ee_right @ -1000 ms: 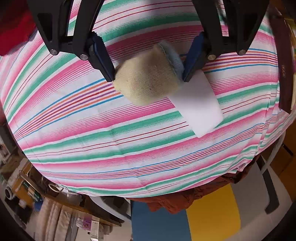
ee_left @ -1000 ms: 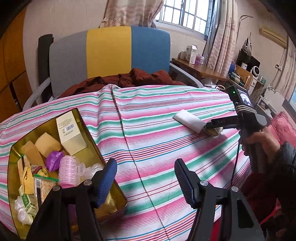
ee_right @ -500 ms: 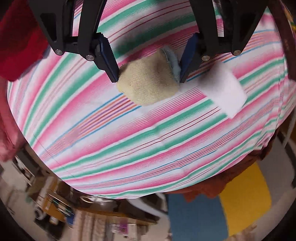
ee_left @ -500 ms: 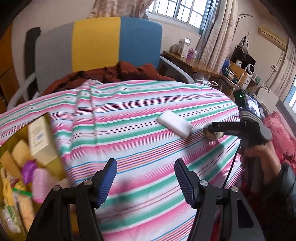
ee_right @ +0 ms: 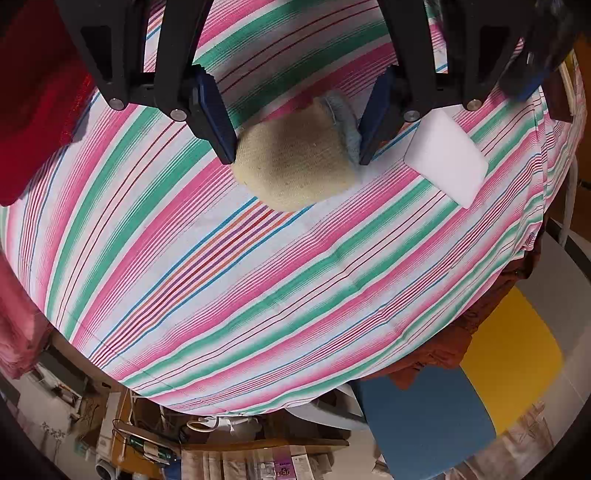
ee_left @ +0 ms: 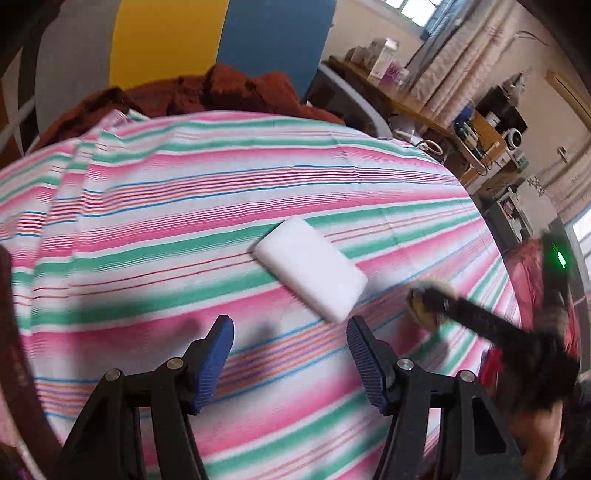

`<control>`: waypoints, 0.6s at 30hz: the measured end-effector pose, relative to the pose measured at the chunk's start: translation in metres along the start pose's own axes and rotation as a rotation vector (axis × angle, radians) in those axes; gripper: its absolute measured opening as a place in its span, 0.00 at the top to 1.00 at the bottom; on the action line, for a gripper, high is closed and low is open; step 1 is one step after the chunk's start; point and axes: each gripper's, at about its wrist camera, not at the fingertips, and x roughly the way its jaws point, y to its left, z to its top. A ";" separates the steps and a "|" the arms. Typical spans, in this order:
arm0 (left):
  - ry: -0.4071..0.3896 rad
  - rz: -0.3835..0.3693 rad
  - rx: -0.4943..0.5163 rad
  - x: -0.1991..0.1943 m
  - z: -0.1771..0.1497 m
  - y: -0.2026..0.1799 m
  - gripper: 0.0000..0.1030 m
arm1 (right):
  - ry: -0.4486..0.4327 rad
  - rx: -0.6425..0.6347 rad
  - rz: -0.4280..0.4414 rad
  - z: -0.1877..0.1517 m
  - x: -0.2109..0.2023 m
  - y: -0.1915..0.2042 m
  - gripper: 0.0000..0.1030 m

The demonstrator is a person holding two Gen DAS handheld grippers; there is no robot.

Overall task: Organize objects
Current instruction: 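Grasp the beige roll with the right tool while the left tool grasps the white bar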

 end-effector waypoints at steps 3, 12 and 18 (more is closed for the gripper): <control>0.020 0.011 -0.036 0.020 0.016 -0.007 0.38 | 0.004 0.011 0.010 0.000 0.000 -0.002 0.35; 0.083 0.071 -0.153 0.067 0.048 -0.022 0.32 | 0.014 0.082 0.071 0.001 0.001 -0.015 0.32; 0.090 0.154 -0.156 0.078 0.057 -0.034 0.21 | 0.018 0.094 0.082 -0.001 0.002 -0.016 0.31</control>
